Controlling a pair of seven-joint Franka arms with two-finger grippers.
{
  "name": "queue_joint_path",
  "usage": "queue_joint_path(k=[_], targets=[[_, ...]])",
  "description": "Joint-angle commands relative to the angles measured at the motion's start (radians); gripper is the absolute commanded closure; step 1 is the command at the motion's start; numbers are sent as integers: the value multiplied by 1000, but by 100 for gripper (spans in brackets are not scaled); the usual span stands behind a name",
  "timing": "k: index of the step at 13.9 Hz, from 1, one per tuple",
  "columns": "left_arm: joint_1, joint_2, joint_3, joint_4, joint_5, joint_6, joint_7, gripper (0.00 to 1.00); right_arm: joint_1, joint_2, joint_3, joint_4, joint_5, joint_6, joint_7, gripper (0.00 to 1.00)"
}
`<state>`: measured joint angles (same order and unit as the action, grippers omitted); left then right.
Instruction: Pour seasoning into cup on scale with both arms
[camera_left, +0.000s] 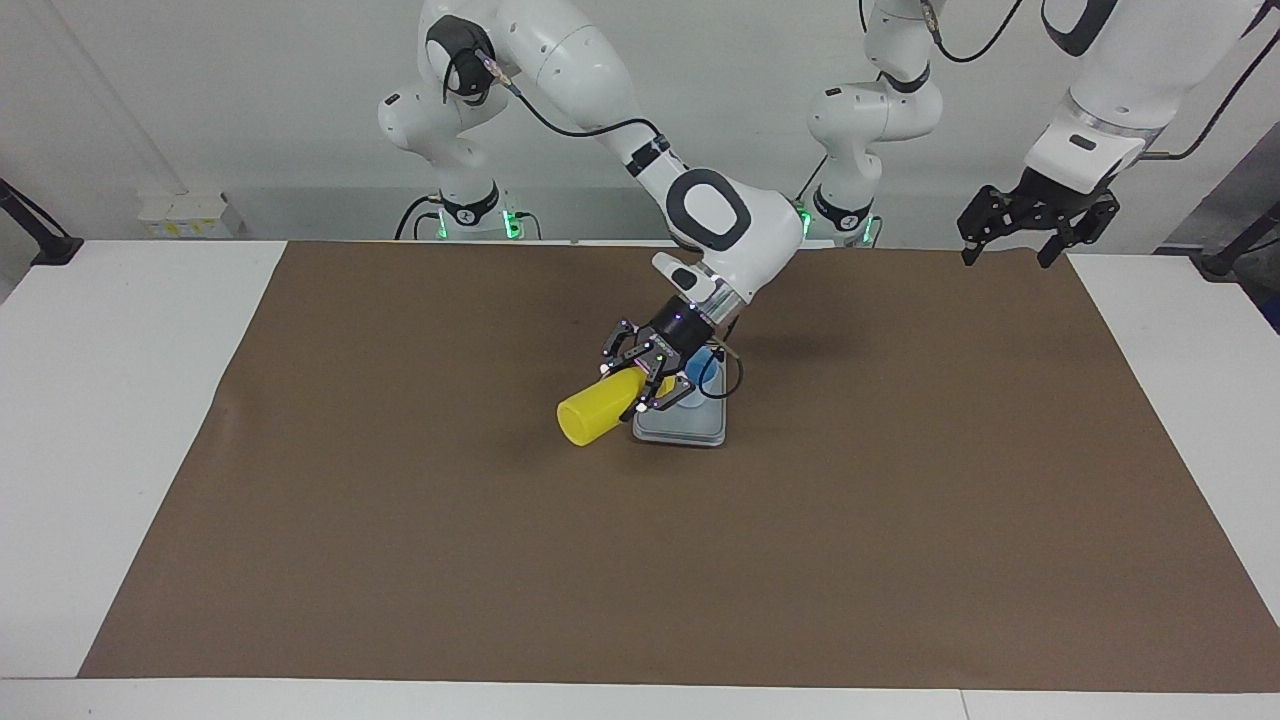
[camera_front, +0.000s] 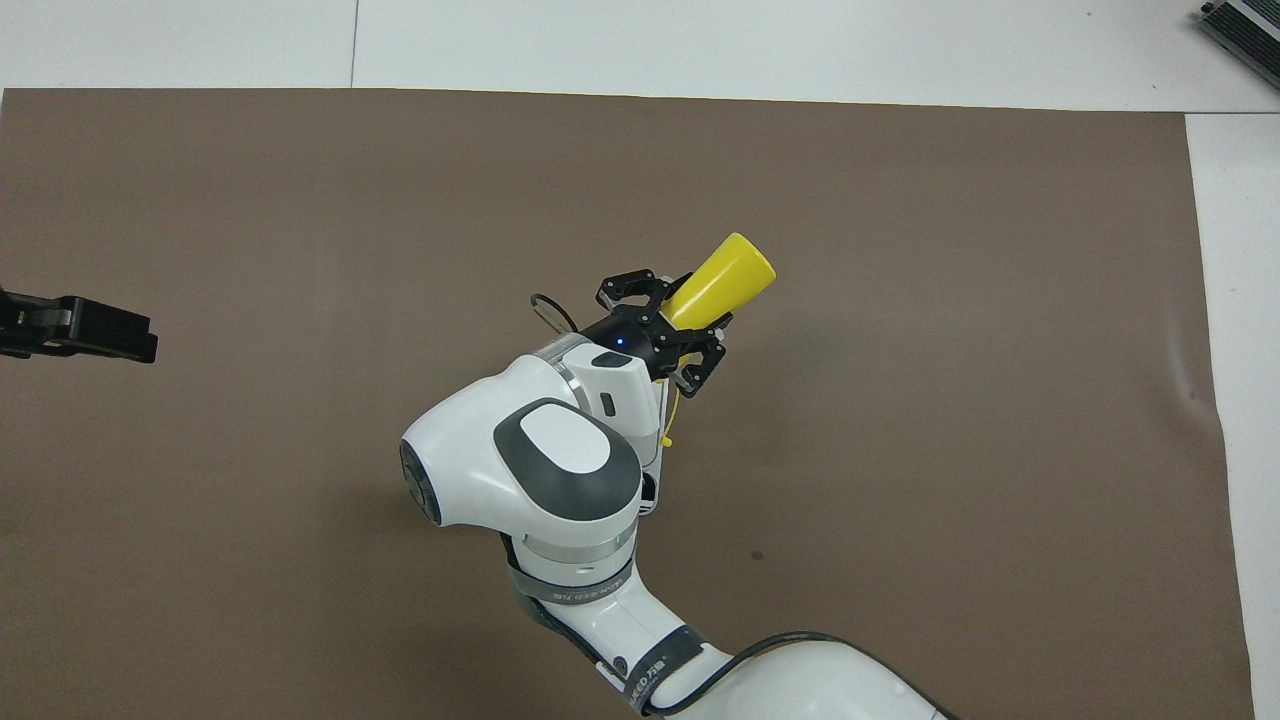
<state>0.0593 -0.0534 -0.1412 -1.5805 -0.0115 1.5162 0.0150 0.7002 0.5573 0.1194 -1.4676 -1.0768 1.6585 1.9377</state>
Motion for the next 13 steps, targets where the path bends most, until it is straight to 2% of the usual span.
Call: queue_joint_path(k=[1, 9, 13], targets=[[7, -11, -3, -9, 19, -10, 3, 0, -8, -34, 9, -34, -32, 14, 20, 100], [7, -11, -3, -9, 19, -10, 3, 0, -18, -54, 9, -27, -8, 0, 10, 100], [5, -11, -3, -9, 19, -10, 3, 0, -85, -144, 11, -37, 219, 15, 14, 100]])
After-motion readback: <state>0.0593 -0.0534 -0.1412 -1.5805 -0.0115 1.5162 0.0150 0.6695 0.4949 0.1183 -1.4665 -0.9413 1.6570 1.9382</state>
